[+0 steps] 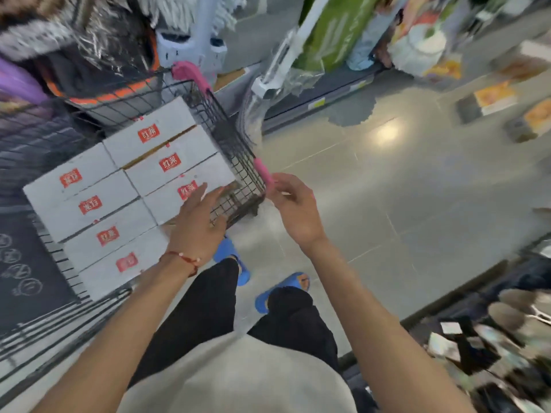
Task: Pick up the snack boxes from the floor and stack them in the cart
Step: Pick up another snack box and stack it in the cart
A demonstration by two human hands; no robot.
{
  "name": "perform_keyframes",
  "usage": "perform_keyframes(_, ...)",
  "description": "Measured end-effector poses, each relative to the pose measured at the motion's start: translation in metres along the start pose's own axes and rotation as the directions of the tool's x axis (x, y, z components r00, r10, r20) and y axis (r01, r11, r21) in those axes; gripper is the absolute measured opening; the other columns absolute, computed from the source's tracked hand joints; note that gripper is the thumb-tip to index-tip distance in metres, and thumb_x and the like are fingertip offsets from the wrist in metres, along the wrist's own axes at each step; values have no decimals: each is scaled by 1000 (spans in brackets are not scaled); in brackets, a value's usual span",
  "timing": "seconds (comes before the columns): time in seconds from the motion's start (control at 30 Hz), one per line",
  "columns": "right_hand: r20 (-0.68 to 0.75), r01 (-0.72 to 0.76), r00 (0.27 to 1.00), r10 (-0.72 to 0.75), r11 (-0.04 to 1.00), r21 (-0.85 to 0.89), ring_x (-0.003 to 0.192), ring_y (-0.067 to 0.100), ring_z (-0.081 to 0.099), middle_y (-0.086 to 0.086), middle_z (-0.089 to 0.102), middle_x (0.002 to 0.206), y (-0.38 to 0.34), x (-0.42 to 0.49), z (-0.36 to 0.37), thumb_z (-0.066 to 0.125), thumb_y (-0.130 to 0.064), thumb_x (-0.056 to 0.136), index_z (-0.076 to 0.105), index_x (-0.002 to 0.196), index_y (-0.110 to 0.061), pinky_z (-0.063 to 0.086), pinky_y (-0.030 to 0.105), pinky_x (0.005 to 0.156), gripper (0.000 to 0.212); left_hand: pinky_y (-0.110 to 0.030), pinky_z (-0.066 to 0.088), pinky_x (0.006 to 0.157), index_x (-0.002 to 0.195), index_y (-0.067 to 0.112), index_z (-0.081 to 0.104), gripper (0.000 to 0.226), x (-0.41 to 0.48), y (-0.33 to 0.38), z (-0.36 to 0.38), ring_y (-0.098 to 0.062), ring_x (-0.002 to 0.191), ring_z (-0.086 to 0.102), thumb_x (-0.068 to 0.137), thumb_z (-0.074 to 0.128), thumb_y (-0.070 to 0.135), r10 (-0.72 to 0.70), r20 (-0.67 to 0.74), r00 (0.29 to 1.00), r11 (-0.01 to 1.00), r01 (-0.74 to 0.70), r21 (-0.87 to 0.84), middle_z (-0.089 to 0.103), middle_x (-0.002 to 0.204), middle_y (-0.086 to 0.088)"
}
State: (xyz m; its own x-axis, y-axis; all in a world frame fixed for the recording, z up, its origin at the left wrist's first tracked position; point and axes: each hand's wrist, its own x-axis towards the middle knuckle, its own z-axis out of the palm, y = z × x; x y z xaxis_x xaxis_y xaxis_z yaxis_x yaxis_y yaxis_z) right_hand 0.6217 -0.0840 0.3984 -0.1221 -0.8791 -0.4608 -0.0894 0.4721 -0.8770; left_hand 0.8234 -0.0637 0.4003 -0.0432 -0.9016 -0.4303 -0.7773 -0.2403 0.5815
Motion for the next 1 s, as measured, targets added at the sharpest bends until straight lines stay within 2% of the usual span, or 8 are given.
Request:
perform_keyframes(0.07,-42,-11,999,14,998,62,95,18,67,1,71,101,-3,-17,-34,64,-1,99,69,115,-15,53,32,85,21,-29,18,120,149,15,44,56,-13,34,9,-26,148,28,96,59,11,66,-7,998,998,-66,-4,36,158,-12)
perform_keyframes(0.17,-97,-18,995,30,992,127,104,24,67,0,70,106,-1,-42,-88,64,-4,100,68,120,-15,53,36,94,24,-21,27,107,143,9,50,51,-29,88,26,-25,131,47,94,62,5,218,-2,976,976,-218,-11,52,140,-9)
perform_keyframes(0.3,-193,9,981,29,981,195,110,20,69,-1,73,115,2,-75,-159,64,-9,99,70,120,-25,55,26,87,26,-2,25,98,142,12,51,48,-45,158,57,-1,115,44,95,62,7,307,68,949,952,-305,-38,52,136,-2)
perform_keyframes(0.43,-298,32,954,41,972,235,110,14,69,-5,73,118,7,-104,-221,63,-13,100,69,123,-26,53,21,88,27,-18,26,111,145,14,49,50,-49,217,91,-16,135,43,96,62,13,414,159,897,909,-418,-8,49,147,-3)
perform_keyframes(0.53,-403,61,914,53,962,264,110,14,69,-4,74,117,11,-121,-262,63,-12,101,69,125,-22,55,27,95,27,-38,35,115,146,18,49,51,-47,260,114,-19,135,46,97,62,17,474,231,850,875,-484,-12,50,147,-2)
perform_keyframes(0.6,-474,79,878,69,955,286,109,14,69,-3,74,116,13,-129,-286,64,-12,100,69,124,-21,56,31,96,26,-42,37,115,146,23,48,51,-42,285,128,-16,134,47,97,61,20,508,278,815,854,-520,-34,50,147,2)
perform_keyframes(0.83,-629,133,761,161,910,393,107,16,70,-5,75,113,10,-119,-359,64,-9,99,69,117,-29,54,30,94,28,-33,46,104,141,25,53,46,-3,378,175,-12,124,56,97,62,15,552,393,735,832,-517,-200,56,141,8)
perform_keyframes(1.0,-684,164,695,222,878,451,105,13,71,-4,75,113,-7,-87,-413,63,-7,98,69,115,-28,54,27,93,28,-5,45,86,131,19,60,36,40,450,207,-1,106,62,97,60,6,564,414,715,824,-459,-331,64,127,2)
